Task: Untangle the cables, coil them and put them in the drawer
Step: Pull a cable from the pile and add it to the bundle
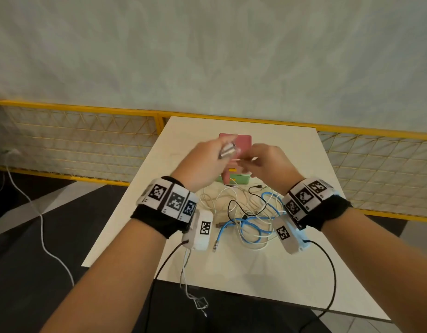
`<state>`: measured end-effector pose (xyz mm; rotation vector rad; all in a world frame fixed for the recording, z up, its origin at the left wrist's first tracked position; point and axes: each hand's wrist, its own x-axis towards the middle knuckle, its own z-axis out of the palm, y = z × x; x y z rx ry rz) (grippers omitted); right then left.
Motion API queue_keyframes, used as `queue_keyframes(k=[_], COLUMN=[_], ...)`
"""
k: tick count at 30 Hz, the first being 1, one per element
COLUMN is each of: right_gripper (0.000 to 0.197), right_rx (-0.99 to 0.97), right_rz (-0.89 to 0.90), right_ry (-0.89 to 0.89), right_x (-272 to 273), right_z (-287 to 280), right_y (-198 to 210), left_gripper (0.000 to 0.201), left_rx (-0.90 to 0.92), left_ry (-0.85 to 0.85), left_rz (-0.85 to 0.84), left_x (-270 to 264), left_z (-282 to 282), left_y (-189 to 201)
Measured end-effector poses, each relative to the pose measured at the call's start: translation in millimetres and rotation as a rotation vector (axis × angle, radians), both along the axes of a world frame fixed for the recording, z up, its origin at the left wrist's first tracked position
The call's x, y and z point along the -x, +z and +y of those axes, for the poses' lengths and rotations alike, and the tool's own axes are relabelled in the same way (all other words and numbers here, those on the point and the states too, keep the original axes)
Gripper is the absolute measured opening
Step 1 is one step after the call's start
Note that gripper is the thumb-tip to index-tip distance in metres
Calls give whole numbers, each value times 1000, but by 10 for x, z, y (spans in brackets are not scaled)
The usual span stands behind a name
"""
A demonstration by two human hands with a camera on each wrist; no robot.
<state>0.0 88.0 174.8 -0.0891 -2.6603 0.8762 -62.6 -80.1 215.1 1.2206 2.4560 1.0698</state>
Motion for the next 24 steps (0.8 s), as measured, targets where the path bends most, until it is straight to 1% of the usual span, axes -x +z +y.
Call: queue_keyframes(k=[1,2,3,5,7,9,11,13,14,15,16,18,19,20,22,23,24], right_gripper=[12,11,11,15,22,29,36,38,38,41,49,64,64,56,24,15,12], right_rx=[20,70,123,164,150,107,65,-13,-69,-118,-140,-81,-18,54,218,301,366], right_rz=[49,93,122,128,88,27,-90,-256,-326,-364,-356,-251,-180,-100,25,59,86], right_ry=[-12,-23,-35,-72,-123,-194,-295,-384,-393,-357,-272,-82,-22,18,61,65,54], right_x=[1,-7,-16,-55,-98,-148,-209,-269,-298,-315,-322,-285,-260,-225,-164,-141,-127], right_z=[-26,-43,-40,10,129,279,425,525,532,510,460,309,204,99,-69,-120,-158], right_y=[23,37,18,-42,-146,-260,-369,-449,-462,-465,-451,-369,-308,-247,-112,-50,1], left_gripper=[21,20,23,27,27,28,27,25,24,24,24,24,24,25,27,28,29], left_rx=[92,138,142,48,-79,-171,-230,-295,-317,-325,-323,-320,-327,-345,-389,-399,-398], left_ry=[-13,-10,2,55,159,283,369,402,393,365,321,218,176,149,130,131,131], left_rz=[5,-3,-11,-2,33,64,72,65,62,62,60,35,13,-4,-19,-17,-12], left_x=[15,29,36,41,76,156,234,257,251,234,205,130,92,61,29,29,35], left_z=[33,52,60,40,-10,-64,-107,-129,-132,-128,-115,-71,-47,-29,-14,-23,-44], left_y=[-35,-62,-89,-103,-108,-116,-103,-63,-43,-27,-11,4,6,13,33,51,71])
